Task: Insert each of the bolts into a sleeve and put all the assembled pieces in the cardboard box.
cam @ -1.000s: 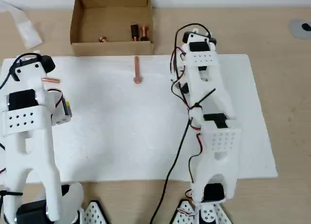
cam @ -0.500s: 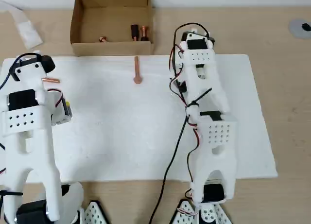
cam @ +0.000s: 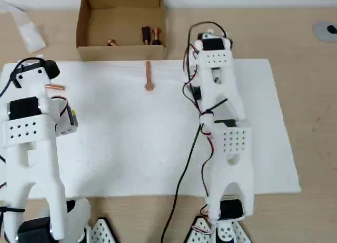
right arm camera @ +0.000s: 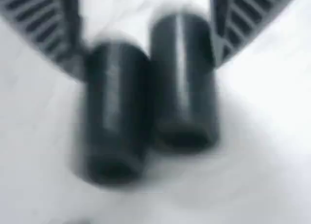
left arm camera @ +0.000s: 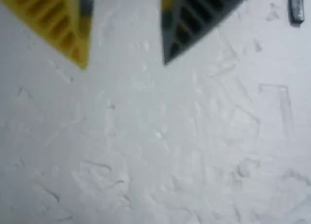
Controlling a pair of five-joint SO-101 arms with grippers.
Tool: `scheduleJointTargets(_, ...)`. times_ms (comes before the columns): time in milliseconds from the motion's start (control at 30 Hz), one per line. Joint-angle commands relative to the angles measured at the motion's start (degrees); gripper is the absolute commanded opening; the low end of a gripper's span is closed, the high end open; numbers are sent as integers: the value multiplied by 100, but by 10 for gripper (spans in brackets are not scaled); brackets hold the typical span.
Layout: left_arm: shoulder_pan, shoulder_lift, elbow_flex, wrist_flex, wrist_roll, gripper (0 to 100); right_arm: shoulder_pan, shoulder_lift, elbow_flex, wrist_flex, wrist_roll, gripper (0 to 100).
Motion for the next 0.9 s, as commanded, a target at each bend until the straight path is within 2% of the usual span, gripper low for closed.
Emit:
scheduleJointTargets(0, 44, -57, -141, 26, 18, 109, -242, 119, -110, 79, 308, 84)
scheduleJointTargets(467, 44, -57, -141, 18, 18, 109, -224, 119, -637, 580, 1152, 86)
scheduleJointTargets(633, 44, -57, -141, 18, 18, 109, -286, 119, -637, 686, 2356, 87)
scheduleJointTargets(867, 35, -57, -141, 26, 18, 109, -418, 92, -655, 668, 2365, 87)
